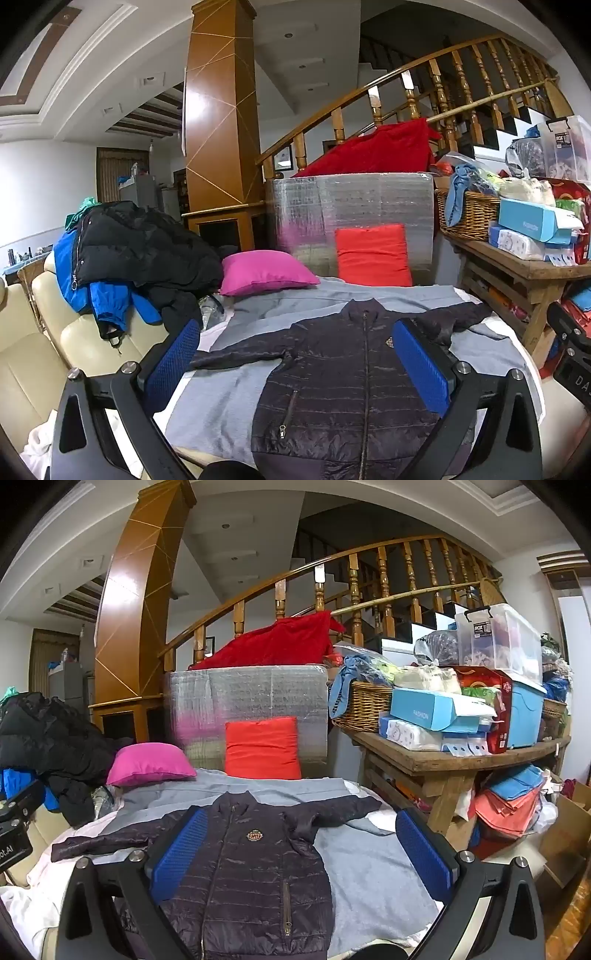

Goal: Fold large clothes

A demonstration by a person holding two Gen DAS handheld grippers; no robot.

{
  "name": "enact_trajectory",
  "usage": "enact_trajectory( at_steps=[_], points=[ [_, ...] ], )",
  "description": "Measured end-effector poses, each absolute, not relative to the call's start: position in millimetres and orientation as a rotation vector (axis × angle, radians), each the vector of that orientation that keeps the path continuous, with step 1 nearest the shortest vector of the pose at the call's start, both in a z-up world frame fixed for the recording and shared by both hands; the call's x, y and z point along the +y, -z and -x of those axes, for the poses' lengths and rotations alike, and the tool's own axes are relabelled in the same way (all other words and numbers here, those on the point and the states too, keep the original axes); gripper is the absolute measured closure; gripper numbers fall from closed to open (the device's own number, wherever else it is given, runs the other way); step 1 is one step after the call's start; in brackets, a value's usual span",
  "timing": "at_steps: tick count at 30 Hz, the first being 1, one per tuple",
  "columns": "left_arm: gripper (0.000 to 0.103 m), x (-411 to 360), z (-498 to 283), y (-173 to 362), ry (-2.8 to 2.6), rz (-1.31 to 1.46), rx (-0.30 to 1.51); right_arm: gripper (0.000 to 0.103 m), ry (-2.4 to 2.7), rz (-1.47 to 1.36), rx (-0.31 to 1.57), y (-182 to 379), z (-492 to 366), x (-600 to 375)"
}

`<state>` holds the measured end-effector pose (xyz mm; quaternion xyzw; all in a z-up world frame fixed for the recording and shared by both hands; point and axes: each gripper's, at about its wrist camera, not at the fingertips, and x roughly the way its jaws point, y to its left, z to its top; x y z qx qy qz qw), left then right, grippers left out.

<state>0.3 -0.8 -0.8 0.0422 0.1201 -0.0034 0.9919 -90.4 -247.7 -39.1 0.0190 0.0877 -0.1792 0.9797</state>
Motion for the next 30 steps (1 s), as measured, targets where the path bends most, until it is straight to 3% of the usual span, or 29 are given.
enact_trajectory(
  at_steps=[30],
  points=[
    [0.000,3.5,-5.0,4.1,0.022,-0.098,0.253,0.000,0.355,-0.011,0.197,39.2,82.1,-234.2]
  ],
)
